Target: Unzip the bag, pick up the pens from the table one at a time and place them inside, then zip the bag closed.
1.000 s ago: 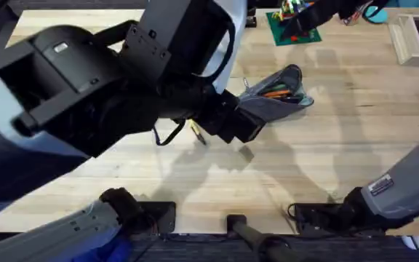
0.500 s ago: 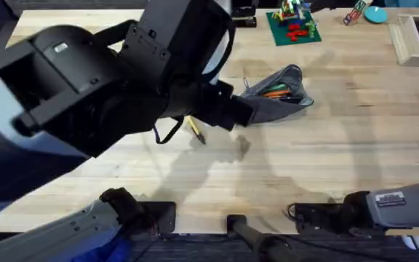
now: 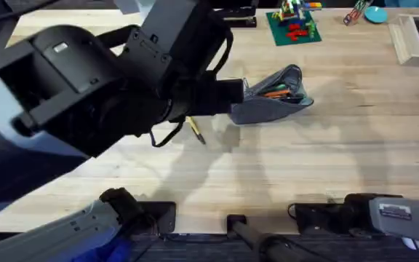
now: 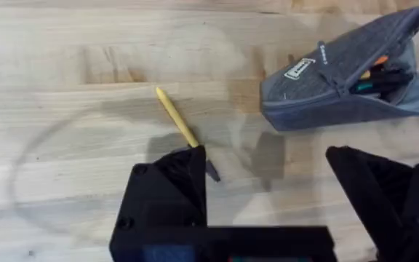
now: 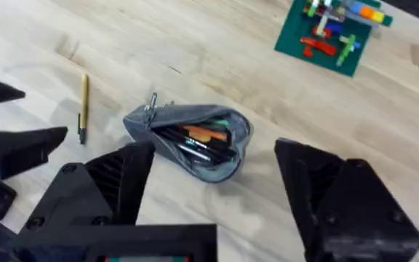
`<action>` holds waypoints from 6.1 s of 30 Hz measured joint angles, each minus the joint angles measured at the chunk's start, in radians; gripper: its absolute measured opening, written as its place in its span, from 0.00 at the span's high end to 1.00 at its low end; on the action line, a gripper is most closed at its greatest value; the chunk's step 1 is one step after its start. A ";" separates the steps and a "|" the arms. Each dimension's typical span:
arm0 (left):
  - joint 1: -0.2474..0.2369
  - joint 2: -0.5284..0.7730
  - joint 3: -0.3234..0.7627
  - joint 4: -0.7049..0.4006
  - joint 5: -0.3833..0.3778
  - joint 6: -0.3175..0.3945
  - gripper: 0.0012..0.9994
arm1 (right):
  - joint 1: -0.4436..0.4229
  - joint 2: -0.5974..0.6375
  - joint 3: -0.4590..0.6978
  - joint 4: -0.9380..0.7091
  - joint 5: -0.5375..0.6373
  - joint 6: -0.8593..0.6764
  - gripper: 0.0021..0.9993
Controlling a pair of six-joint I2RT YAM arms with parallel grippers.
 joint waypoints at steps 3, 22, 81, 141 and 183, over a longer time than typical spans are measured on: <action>0.000 0.000 0.000 0.000 -0.002 -0.025 0.00 | 0.000 -0.064 -0.061 0.004 0.019 0.019 0.00; 0.063 0.170 0.002 -0.056 -0.005 -0.094 0.00 | 0.000 -0.272 -0.315 -0.015 0.037 0.131 0.00; 0.267 0.370 -0.232 0.320 0.142 -0.124 0.93 | 0.000 -0.278 -0.324 -0.053 0.038 0.175 0.00; 0.256 0.291 -0.027 1.019 0.811 0.667 0.96 | 0.000 -0.374 -0.327 -0.078 0.038 0.175 0.00; 0.087 0.617 -0.026 1.076 0.890 0.841 0.96 | 0.000 -0.374 -0.327 -0.079 0.038 0.176 0.00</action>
